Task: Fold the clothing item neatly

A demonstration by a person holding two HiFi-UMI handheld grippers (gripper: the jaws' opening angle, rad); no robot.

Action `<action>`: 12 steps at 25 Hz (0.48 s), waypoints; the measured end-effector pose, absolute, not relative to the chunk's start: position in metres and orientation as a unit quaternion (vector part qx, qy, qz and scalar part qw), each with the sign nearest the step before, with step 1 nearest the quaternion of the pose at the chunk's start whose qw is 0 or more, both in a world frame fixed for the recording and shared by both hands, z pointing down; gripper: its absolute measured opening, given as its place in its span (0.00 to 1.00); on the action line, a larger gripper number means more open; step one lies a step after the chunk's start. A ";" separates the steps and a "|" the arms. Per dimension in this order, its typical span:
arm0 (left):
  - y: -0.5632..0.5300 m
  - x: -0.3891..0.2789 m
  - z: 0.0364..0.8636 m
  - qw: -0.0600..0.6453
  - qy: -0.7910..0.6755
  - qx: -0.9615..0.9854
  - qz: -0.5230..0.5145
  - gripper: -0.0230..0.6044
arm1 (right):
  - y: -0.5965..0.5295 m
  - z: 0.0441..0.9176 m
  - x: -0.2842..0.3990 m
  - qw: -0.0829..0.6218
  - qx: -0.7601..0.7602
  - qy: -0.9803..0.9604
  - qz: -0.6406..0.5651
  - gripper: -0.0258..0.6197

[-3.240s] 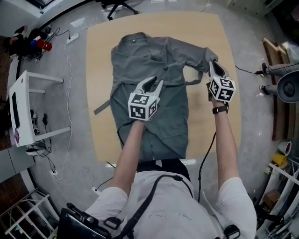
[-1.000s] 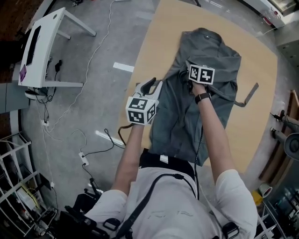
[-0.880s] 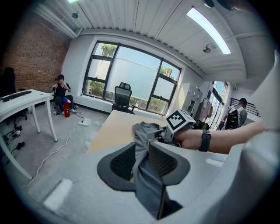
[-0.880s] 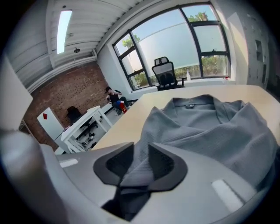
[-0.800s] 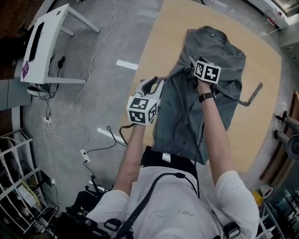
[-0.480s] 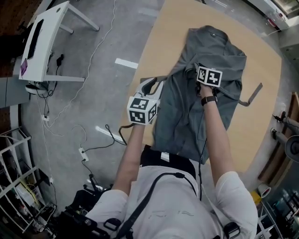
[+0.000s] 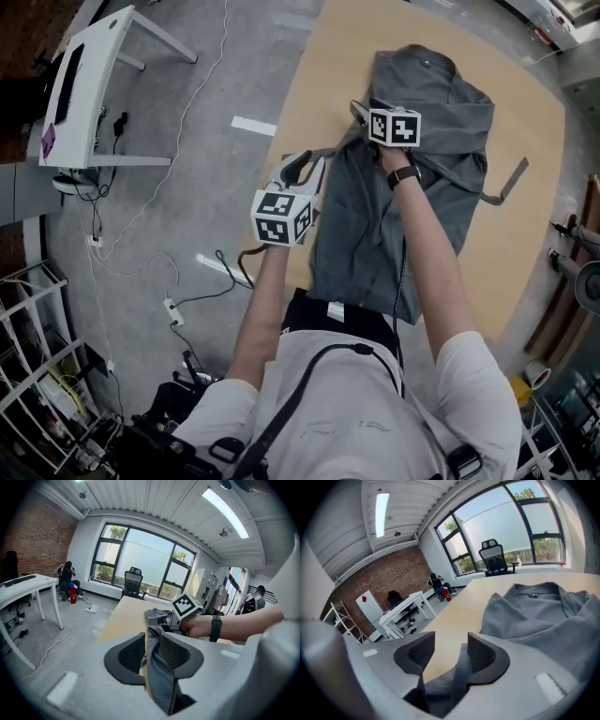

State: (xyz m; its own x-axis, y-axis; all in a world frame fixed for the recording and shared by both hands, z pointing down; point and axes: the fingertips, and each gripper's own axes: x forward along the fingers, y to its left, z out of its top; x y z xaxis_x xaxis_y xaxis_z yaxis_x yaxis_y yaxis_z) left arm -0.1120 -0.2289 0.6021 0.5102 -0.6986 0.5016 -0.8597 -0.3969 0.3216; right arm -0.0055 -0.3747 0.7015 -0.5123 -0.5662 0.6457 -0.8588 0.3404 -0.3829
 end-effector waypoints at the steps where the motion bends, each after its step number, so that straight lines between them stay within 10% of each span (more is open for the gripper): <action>1: -0.228 -0.111 0.601 0.278 -0.471 0.824 0.144 0.20 | -0.371 0.693 -0.008 0.198 0.449 -0.798 0.349 0.38; 12: -0.170 -0.079 0.585 0.249 -0.401 0.866 0.163 0.20 | -0.192 0.597 0.075 0.103 0.513 -0.800 0.295 0.37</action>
State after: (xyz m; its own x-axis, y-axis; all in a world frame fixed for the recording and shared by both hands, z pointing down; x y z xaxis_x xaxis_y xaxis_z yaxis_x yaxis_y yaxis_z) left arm -0.0788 -0.1703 0.5852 0.6255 -0.6139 0.4816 -0.7760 -0.5540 0.3016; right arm 0.0745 -0.1922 0.5972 -0.4525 -0.7592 0.4679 -0.8811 0.2999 -0.3656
